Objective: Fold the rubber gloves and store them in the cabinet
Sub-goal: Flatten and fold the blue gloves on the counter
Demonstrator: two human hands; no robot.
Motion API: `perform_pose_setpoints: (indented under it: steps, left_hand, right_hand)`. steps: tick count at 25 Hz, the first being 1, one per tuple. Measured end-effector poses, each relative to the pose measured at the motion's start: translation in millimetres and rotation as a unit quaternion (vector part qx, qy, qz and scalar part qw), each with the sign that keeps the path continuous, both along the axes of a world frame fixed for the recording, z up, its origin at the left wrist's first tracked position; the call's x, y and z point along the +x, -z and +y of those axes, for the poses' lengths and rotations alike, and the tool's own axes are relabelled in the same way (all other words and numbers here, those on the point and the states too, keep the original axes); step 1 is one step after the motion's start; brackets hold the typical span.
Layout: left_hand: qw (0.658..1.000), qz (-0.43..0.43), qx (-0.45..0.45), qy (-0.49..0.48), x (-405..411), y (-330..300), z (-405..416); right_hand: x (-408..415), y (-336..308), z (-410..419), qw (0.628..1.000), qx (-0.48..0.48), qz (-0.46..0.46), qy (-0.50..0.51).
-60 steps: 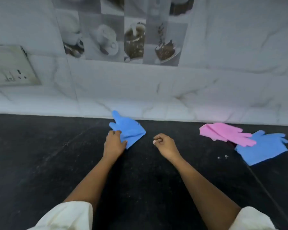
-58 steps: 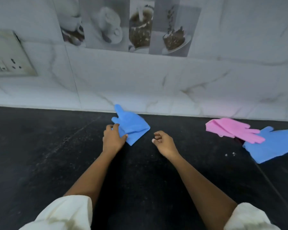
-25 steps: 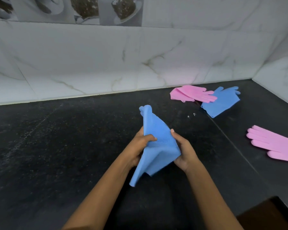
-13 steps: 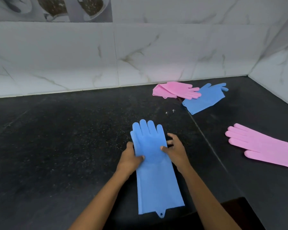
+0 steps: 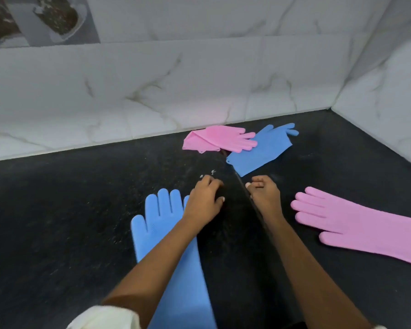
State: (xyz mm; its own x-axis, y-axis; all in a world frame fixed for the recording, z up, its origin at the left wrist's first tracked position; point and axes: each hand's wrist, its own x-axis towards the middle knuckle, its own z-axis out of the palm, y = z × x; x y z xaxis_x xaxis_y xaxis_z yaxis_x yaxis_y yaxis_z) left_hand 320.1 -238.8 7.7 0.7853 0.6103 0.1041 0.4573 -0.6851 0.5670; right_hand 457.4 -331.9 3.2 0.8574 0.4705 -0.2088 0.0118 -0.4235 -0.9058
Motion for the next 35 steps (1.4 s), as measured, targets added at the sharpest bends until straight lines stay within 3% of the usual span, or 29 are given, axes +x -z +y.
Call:
perform_pose_setpoints:
  steps: [5,11,16,18,20,22,24,26,28,32,35]
  left_hand:
    - [0.997,0.078,-0.001,0.030,104.8,8.2,35.1]
    - [0.972,0.191,0.076,0.115,143.3,37.4,54.3]
    - [0.982,0.158,0.058,0.081,139.6,32.0,53.6]
    - [0.992,0.101,-0.027,0.074,131.3,26.0,47.9]
    - [0.990,-0.034,-0.133,0.043,120.3,19.8,38.0]
    - [0.967,-0.157,-0.199,-0.013,108.9,11.5,32.5]
    - [0.930,-0.207,-0.302,-0.042,90.9,-5.1,26.6]
    - [0.881,-0.227,-0.416,-0.007,66.9,-22.0,17.4]
    - [0.848,-0.247,-0.467,0.047,33.7,-34.3,4.8]
    - [0.809,-0.304,-0.503,0.001,-44.2,-50.2,-19.9]
    - [0.755,-0.335,-0.563,0.005,-112.5,-42.7,-37.3]
  right_hand:
    - [110.2,-5.9,29.6,0.979,0.088,0.125,0.138]
    - [163.5,15.9,72.2,0.951,0.177,0.202,0.155]
    - [165.6,13.1,89.2,0.972,0.162,0.121,0.121]
    - [150.9,4.2,76.5,0.951,0.242,0.162,0.107]
    - [130.5,-9.6,55.1,0.905,0.339,0.243,0.081]
    - [113.1,-21.2,33.6,0.872,0.410,0.265,0.035]
    - [90.9,-33.0,14.0,0.847,0.444,0.291,-0.030]
    - [63.8,-43.0,-3.5,0.824,0.440,0.347,-0.089]
    - [31.1,-53.2,-15.8,0.806,0.420,0.388,-0.154]
    - [-32.6,-63.3,-28.5,0.807,0.385,0.359,-0.266]
    - [-74.8,-54.3,-31.9,0.811,0.347,0.307,-0.357]
